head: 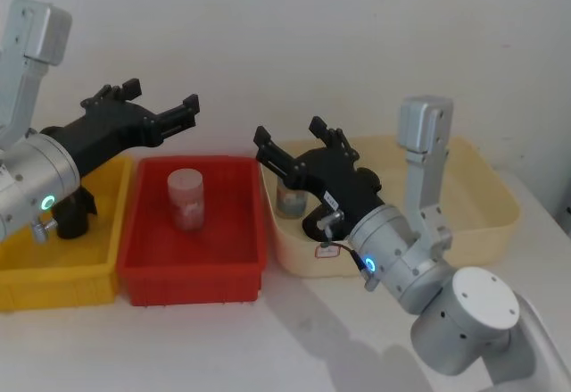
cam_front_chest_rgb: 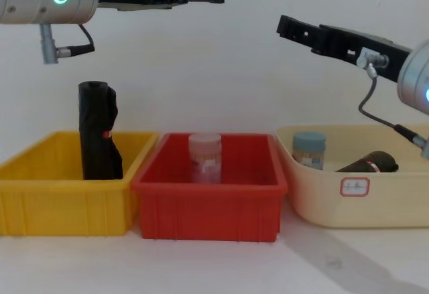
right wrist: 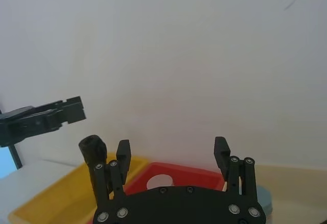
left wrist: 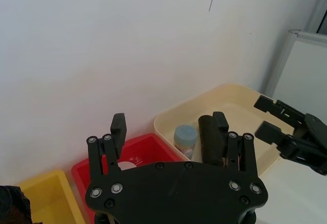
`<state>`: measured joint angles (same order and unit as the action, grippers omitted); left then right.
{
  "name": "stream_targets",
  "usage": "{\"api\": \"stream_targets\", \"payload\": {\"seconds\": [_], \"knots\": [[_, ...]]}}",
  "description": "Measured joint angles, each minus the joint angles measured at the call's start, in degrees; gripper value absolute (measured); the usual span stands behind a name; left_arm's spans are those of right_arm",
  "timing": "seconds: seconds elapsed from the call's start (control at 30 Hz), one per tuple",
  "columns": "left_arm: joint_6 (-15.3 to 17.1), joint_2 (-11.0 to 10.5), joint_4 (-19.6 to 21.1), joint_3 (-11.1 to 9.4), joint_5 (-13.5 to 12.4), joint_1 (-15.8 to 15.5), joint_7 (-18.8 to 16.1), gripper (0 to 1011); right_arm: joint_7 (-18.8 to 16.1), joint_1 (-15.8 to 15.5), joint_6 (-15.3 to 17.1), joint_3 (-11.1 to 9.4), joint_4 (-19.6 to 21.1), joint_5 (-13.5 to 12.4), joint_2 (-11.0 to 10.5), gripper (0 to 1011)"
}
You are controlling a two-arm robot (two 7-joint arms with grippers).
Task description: Pick up the garbage bag with the one hand and transfer it to the other hand.
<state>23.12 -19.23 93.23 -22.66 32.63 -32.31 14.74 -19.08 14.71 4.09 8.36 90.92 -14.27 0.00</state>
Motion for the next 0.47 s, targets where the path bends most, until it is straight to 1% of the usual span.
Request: {"api": "stream_targets", "payload": {"seconds": [0.23, 0.47], "knots": [[0.0, 0.0, 0.0, 0.0, 0.0, 0.0, 0.0, 1001, -0.6, -1.5, -1.5, 0.2, 1.1, -0.4, 0.0, 999], [0.0, 0.0, 0.0, 0.0, 0.0, 0.0, 0.0, 1001, -0.9, -2.4, -2.4, 0.4, 1.7, -0.6, -0.1, 1000]]}}
